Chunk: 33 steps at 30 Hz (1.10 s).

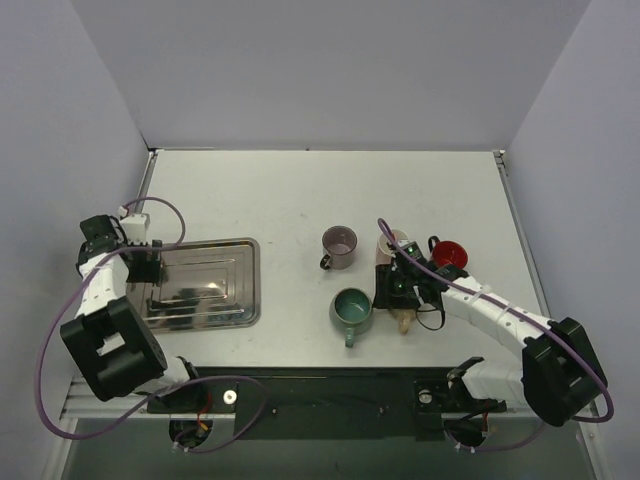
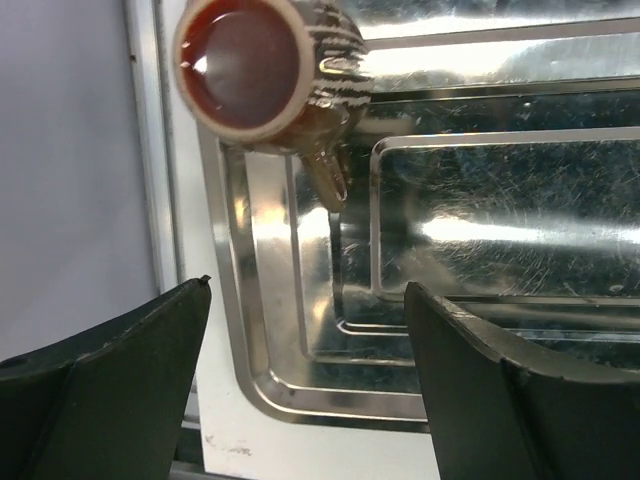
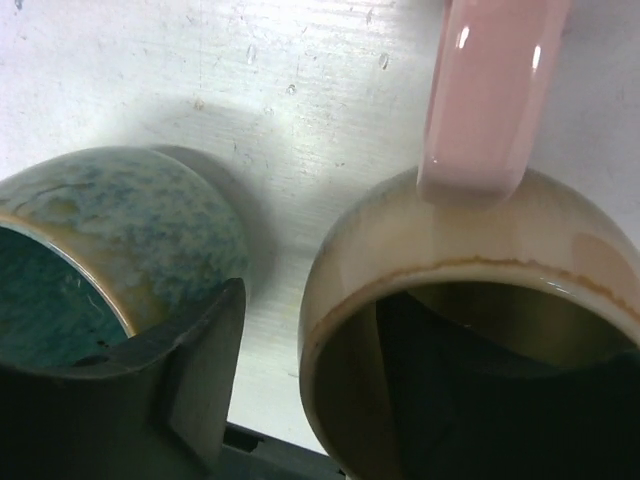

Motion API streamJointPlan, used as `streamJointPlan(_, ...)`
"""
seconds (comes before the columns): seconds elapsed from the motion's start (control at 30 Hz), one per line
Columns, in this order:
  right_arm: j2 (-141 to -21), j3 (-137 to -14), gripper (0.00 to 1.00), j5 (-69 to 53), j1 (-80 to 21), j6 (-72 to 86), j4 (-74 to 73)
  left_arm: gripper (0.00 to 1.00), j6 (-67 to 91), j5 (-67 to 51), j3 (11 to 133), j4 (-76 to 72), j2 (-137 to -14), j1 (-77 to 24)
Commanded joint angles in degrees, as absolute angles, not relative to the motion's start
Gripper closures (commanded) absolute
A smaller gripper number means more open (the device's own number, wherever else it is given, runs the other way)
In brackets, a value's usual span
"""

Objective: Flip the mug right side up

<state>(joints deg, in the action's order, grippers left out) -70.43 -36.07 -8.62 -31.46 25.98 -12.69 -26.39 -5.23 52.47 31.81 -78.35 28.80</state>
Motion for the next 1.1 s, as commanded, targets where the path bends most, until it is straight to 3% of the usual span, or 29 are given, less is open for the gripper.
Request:
streamJointPlan(0.0, -68.0, -38.8, 0.47, -6.9, -31.5, 25.8, -17.2, 0.13, -26.8, -10.1, 53.6, 26.4, -81.5, 29.0)
streamJointPlan(0.07, -65.8, -40.0, 0.41, -5.2, -31.6, 25.4, -19.7, 0.21, -25.8, -9.8, 54.3, 24.4, -84.2, 29.0)
streamJointPlan(0.13, -63.3, -41.0, 0.33, -4.0, -31.6, 25.3, -21.8, 0.39, -24.5, -10.1, 56.1, 24.4, -88.8, 29.0)
streamJointPlan(0.23, -59.7, -42.3, 0.18, -1.1, -32.2, 25.3, -24.7, 0.56, -23.8, -10.6, 58.1, 24.4, -92.2, 28.9)
streamJointPlan(0.3, -57.3, -43.1, 0.16, -0.2, -32.5, 25.2, -26.6, 0.68, -23.2, -10.9, 58.5, 23.8, -94.0, 28.9)
streamJointPlan(0.33, -55.8, -43.5, 0.16, 1.6, -32.7, 25.3, -27.5, 0.84, -23.1, -11.1, 58.5, 23.6, -94.5, 28.9)
streamJointPlan(0.4, -54.0, -44.4, 0.14, 2.4, -33.1, 25.3, -28.8, 1.00, -23.5, -11.8, 58.4, 23.2, -95.1, 28.9)
streamJointPlan(0.6, -50.5, -48.1, 0.13, 6.1, -36.1, 24.5, -32.8, 1.00, -24.3, -14.8, 58.0, 24.0, -92.5, 28.9)
streamJointPlan(0.8, -48.1, -53.0, 0.13, 11.7, -47.4, 22.4, -31.3, 1.00, -27.8, -31.1, 60.5, 37.2, -80.6, 25.3)
streamJointPlan(0.93, -47.2, -54.2, 0.12, 9.0, -54.7, 21.3, -19.2, 1.00, -28.7, -44.7, 67.2, 52.3, -73.2, 17.1)
streamJointPlan(1.07, -49.5, -52.6, 0.09, 0.5, -58.2, 22.3, 7.1, 1.00, -23.7, -51.9, 74.3, 57.0, -67.7, 7.2)
